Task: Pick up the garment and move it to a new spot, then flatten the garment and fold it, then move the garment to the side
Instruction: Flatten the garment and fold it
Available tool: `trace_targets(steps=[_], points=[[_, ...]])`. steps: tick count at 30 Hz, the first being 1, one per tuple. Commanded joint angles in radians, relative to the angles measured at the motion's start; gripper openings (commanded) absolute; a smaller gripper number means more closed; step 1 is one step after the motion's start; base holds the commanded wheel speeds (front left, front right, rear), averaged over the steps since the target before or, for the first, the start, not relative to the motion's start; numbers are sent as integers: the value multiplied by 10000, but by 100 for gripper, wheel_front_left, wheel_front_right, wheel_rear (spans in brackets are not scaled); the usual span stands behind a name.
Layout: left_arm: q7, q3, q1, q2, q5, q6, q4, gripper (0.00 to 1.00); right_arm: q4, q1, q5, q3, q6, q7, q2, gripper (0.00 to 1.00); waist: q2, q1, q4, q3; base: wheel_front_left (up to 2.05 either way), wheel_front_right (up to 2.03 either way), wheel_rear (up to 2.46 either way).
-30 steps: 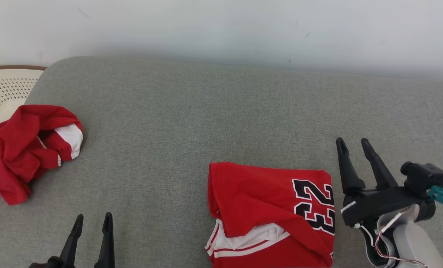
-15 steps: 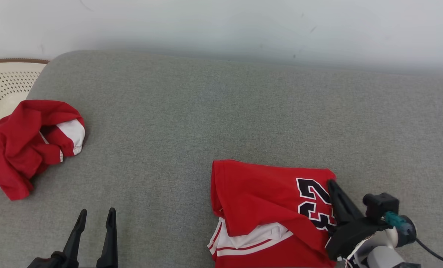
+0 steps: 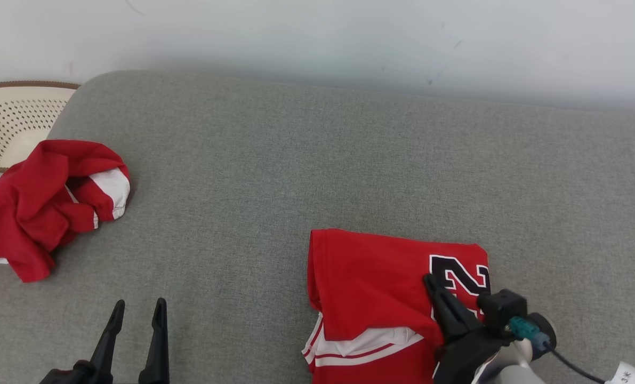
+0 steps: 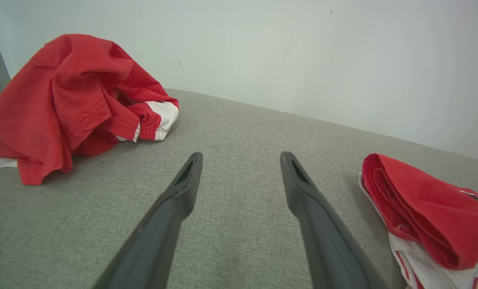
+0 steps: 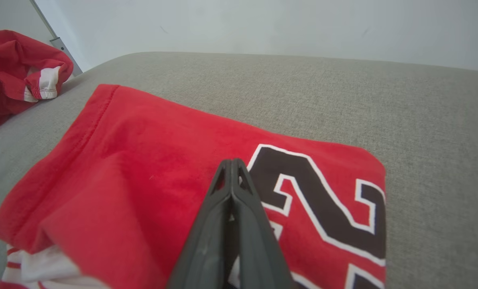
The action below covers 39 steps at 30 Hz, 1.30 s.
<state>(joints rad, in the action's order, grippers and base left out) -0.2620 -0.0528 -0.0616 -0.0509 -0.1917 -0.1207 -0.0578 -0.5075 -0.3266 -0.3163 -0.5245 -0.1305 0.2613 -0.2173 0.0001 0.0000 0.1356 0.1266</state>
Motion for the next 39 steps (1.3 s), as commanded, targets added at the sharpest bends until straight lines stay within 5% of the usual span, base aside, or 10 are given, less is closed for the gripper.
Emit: trace_targets(steps=[1, 25, 31, 39], points=[[-41, -8, -4, 2, 14, 2, -12, 100, 76, 187, -71, -175, -5, 50, 22, 0, -1, 0, 11, -15, 0, 0, 0], [-41, 46, -30, 2, -140, 59, -126, 100, -111, 173, -1363, -3537, -5, 53, 706, 0, -1, 0, 212, -96, 0, 0, 0], [-41, -23, 69, 2, -164, 93, -83, 100, 801, 164, -1406, -3031, -5, 53, 434, 0, -1, 0, 178, -135, 0, 0, 0], [-41, -113, 182, 3, -165, 134, 18, 100, 2316, 531, -787, -916, -5, 52, 146, 0, -1, 0, -16, -144, 0, 0, 0]])
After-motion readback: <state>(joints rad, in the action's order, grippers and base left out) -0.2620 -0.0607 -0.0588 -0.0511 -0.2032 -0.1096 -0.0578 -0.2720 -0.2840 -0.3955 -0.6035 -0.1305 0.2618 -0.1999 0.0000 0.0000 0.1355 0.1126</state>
